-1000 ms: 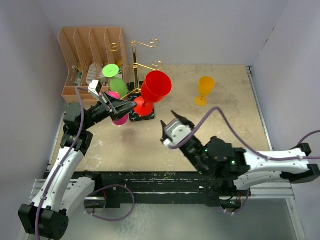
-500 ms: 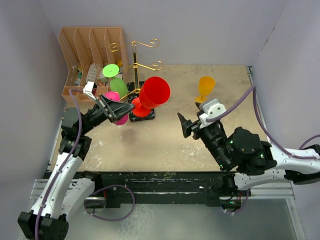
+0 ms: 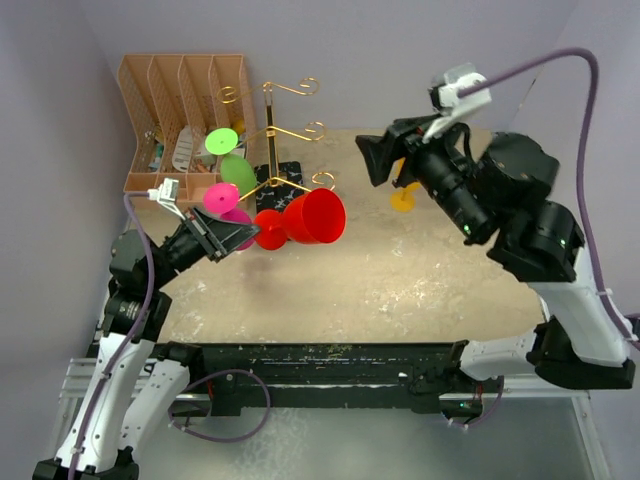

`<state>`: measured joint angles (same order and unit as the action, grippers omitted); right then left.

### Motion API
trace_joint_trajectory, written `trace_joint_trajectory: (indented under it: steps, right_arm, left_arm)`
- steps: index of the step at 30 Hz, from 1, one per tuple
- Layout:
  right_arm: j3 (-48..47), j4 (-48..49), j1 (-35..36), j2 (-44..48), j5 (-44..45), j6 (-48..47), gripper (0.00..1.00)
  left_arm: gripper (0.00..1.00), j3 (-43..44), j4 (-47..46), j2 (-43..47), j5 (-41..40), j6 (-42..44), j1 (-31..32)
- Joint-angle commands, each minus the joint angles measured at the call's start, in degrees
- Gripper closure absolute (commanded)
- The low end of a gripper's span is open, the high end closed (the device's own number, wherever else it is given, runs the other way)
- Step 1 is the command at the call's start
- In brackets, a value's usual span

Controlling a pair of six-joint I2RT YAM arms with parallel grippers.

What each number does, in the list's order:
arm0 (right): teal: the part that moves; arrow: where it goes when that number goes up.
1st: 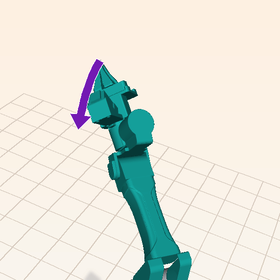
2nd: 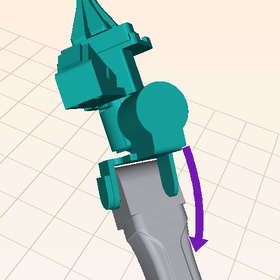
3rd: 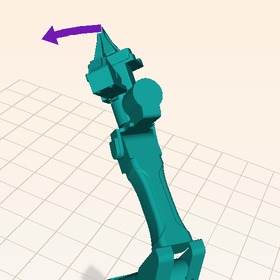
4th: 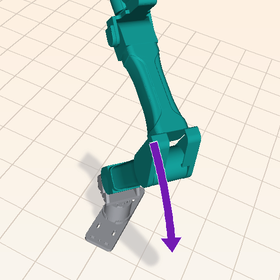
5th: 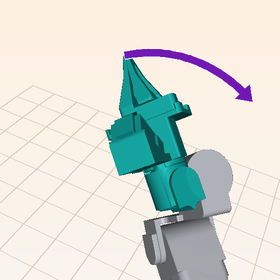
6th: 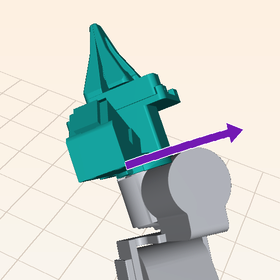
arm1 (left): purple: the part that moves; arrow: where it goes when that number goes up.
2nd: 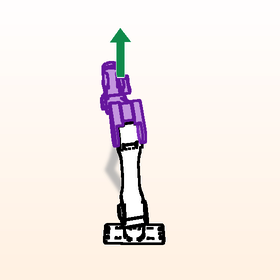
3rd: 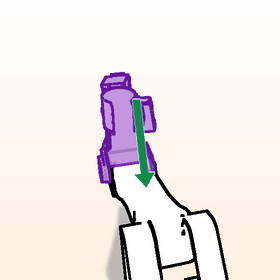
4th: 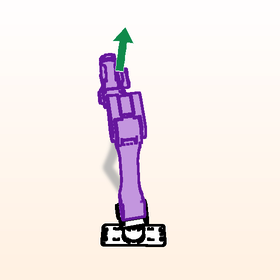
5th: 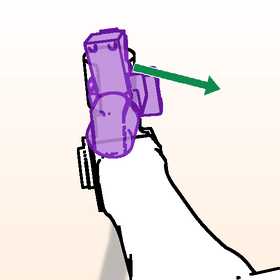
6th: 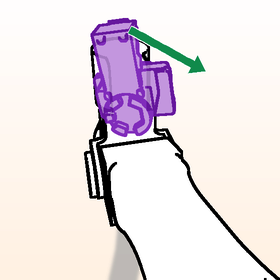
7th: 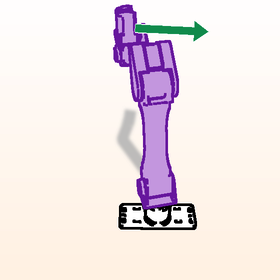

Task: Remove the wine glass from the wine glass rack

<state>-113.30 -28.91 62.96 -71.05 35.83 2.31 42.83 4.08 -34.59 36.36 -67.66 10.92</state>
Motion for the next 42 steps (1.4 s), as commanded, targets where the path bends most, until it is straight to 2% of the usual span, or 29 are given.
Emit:
trace_joint_trajectory:
  steps: [1,6,8,18,26,37,39,42]
  right_arm:
    - [-7.14,-9.64,-8.38,-4.86,-25.71,6.51,0.34]
    - [-10.27,-12.74,-18.48,-6.47,-48.45,9.73,0.38]
    - [-10.01,-13.33,-20.01,-6.28,-52.61,9.84,0.39]
    - [-2.80,-14.11,-20.24,-2.62,-59.38,8.64,0.41]
    - [2.61,-13.86,-20.28,-2.62,-60.07,8.05,0.43]
    - [4.41,-12.84,-20.27,-5.28,-57.87,8.13,0.45]
    - [4.35,-12.65,-20.26,-6.05,-57.64,8.29,0.51]
    - [4.49,-11.90,-20.30,-7.33,-58.61,9.01,0.66]
  left_arm:
    - [1.00,5.08,5.45,2.13,-3.48,7.24,-0.15]
    - [1.00,5.86,8.05,3.15,-5.10,9.14,-0.11]
    - [1.00,5.86,8.45,3.36,-5.24,9.41,-0.11]
    - [1.00,5.53,8.47,3.35,-6.12,9.25,-0.10]
    - [1.00,6.20,6.75,1.72,-5.27,8.76,-0.11]
    - [1.00,8.06,6.12,0.09,-4.61,9.12,-0.11]
    - [1.00,8.29,6.03,-0.03,-4.55,9.20,-0.11]
    - [1.00,8.32,5.70,-0.16,-4.48,9.21,-0.11]
